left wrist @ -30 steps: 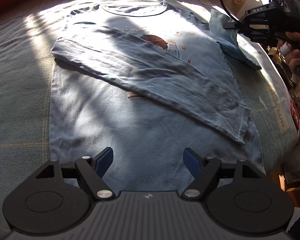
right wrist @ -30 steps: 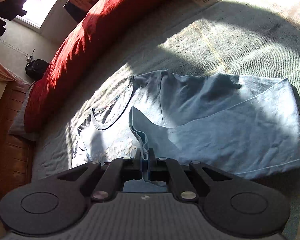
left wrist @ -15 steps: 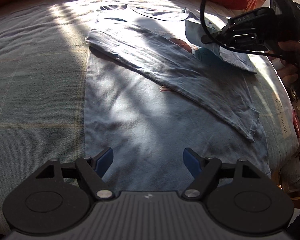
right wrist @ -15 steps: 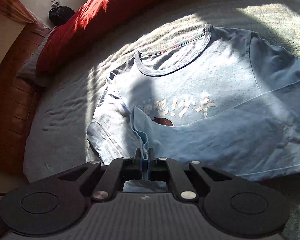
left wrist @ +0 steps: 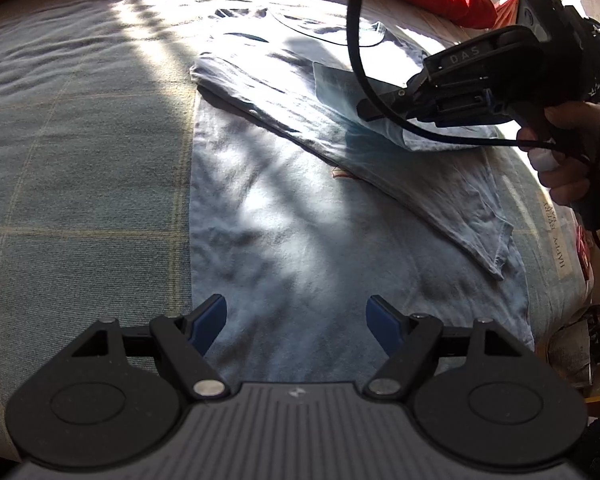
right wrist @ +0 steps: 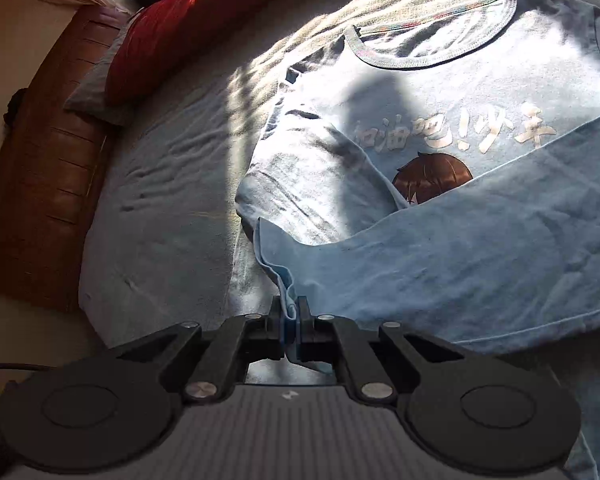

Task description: Fold clothes

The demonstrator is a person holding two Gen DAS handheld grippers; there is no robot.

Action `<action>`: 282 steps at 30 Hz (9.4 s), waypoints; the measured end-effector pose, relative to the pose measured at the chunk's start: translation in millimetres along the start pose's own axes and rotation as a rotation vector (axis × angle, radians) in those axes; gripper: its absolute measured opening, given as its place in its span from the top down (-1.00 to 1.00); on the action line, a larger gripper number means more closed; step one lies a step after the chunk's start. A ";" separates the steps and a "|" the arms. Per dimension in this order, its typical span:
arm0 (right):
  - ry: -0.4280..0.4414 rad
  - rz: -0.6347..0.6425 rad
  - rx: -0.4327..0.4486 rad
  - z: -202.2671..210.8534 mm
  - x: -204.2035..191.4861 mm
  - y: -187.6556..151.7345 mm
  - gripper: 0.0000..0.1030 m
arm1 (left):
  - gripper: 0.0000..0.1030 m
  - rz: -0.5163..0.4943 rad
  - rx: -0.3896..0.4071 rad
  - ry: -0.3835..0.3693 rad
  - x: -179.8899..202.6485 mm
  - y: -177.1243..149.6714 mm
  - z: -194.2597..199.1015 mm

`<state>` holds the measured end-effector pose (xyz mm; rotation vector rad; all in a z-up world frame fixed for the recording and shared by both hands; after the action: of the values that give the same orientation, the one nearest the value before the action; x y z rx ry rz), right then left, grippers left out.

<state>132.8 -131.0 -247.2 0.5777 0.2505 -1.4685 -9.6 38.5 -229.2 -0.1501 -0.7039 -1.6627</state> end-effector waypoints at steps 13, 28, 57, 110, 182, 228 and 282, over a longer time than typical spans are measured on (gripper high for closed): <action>0.048 0.149 -0.150 -25.0 -46.8 -45.6 0.90 | -0.50 0.021 -0.019 -0.019 -3.5 -17.0 3.9; 0.038 0.162 -0.085 22.4 -53.1 -30.3 0.90 | -0.49 0.029 -0.004 -0.041 -1.2 -23.2 5.8; 0.017 0.325 -0.195 -45.6 -82.1 -77.2 0.83 | -0.49 0.057 -0.040 -0.029 -10.8 -46.6 -0.8; -0.170 0.112 0.174 28.0 80.1 -48.1 -0.27 | -0.54 -0.335 -0.091 -0.315 47.2 197.7 -132.1; -0.417 0.292 0.371 58.4 93.1 -47.6 -1.00 | 0.41 -0.443 -0.105 -0.255 122.3 312.6 -269.5; -0.918 0.114 0.527 62.8 192.7 24.0 -1.00 | 0.77 -0.413 -0.186 -0.415 129.5 295.1 -269.5; -0.515 0.228 0.377 30.9 135.1 18.5 -1.00 | 0.08 -0.553 -0.370 -0.551 179.5 313.8 -265.3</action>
<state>159.6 -263.1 -284.5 0.4863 -0.4898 -1.3959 316.4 -269.0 -244.7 -0.7559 -0.8888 -2.3100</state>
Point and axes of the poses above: each gripper's, at about its wrist camera, not at the fingertips, and z roughly against the way its jaws point, x to its right, y to its top, the point moved 6 cm from there along -z, roughly the way its jaws point, and after that the axes turned 13 degrees about -y, right-handed, at the moved point
